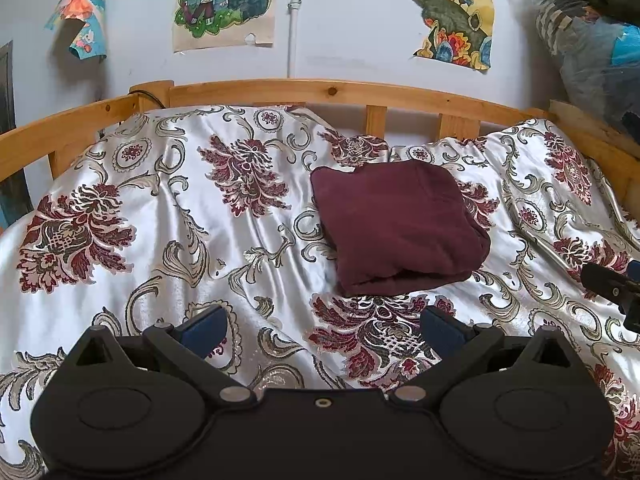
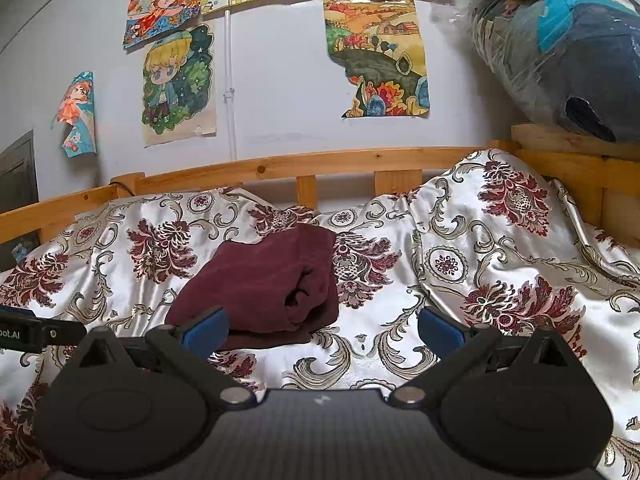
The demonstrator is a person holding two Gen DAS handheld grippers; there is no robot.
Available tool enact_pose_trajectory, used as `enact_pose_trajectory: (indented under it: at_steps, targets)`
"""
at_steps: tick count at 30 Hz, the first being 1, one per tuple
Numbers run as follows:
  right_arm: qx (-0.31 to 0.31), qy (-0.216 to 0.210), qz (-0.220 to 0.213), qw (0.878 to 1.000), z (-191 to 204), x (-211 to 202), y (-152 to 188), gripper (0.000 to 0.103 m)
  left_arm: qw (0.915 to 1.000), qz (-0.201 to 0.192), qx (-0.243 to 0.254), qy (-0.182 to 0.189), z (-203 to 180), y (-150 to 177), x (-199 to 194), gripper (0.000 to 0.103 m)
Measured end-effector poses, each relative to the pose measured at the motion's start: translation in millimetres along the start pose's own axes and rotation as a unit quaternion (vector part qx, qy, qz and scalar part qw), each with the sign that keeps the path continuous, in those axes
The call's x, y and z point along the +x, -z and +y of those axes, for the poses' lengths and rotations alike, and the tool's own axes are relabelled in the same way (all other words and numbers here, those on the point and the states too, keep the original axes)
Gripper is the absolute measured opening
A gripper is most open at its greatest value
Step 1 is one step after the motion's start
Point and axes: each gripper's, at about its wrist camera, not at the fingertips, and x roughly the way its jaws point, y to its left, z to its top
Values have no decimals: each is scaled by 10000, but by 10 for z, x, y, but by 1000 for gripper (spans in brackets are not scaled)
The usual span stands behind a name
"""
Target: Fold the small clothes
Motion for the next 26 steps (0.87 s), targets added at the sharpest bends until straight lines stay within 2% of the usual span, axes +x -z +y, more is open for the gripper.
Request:
enact_pose_trajectory:
  at_steps: [8,26]
  targets:
    - [5,4,23,10000,5,2,3,103,9992,144,98,-352,-11,-3,11,102]
    - [35,0,160,9999,40,38,34,103,9994,212,123,-237,-7,-25,5,102]
